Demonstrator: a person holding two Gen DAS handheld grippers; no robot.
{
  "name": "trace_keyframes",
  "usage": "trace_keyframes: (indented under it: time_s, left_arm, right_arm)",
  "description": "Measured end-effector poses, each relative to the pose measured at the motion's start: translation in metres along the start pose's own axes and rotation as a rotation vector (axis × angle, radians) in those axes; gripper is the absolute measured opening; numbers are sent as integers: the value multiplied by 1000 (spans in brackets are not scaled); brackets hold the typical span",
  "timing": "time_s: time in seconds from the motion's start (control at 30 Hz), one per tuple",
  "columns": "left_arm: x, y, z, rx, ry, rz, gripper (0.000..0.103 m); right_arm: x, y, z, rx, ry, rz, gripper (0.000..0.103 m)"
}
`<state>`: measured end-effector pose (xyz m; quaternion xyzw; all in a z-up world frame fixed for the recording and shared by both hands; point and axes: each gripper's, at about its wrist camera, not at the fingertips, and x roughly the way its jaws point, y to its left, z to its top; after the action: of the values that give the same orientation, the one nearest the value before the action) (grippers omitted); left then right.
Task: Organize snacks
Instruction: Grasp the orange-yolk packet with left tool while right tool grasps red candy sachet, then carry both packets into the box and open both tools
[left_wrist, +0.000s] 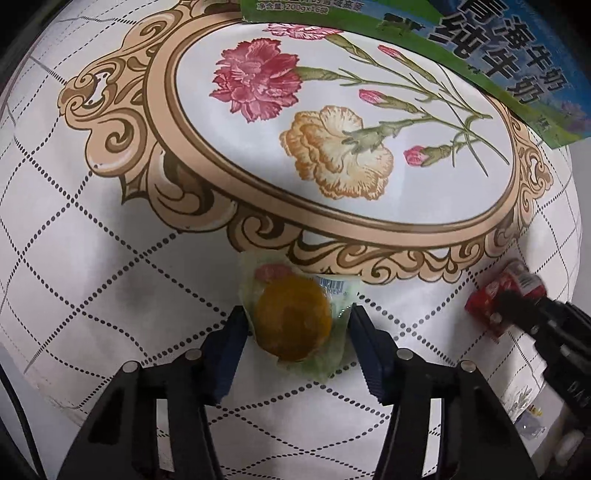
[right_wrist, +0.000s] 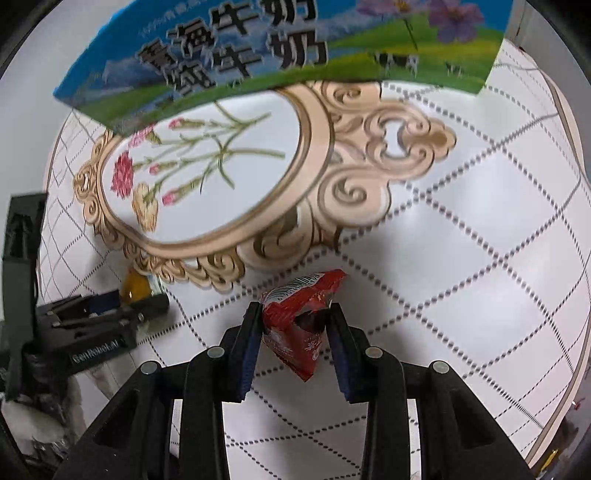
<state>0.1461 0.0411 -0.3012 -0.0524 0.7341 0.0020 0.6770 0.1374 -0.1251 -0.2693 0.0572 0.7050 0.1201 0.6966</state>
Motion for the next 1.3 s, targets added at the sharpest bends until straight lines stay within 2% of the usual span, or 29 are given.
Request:
trace_keyframes:
  time_s: [0.27, 0.43, 0.57, 0.73, 1.0, 1.03, 1.13, 1.3]
  left_arm:
    - [-2, -2, -4, 0, 5, 13, 55]
    - [8, -2, 3, 2, 4, 16, 55]
    - [6, -1, 3, 5, -8, 13, 54]
    - [0, 0, -2, 10, -20, 1, 52]
    - [-38, 1, 2, 17, -60, -61, 52]
    - [-45, -1, 4, 22, -70, -67, 39]
    - [-67, -8, 12, 40, -94, -111, 40]
    - [-86, -17, 30, 73, -145, -113, 40]
  right_arm:
    - [9, 8, -4, -7, 18, -12, 38]
    - [21, 8, 2, 49, 33, 27, 42]
    - [20, 4, 3, 71, 17, 42, 42]
    - [9, 1, 1, 36, -17, 29, 38]
    - [-9, 7, -5, 28, -60, 70, 37]
    - [-14, 10, -4, 26, -70, 77, 37]
    - [-31, 18, 2, 20, -101, 102, 37]
    - [-64, 19, 15, 10, -166, 112, 37]
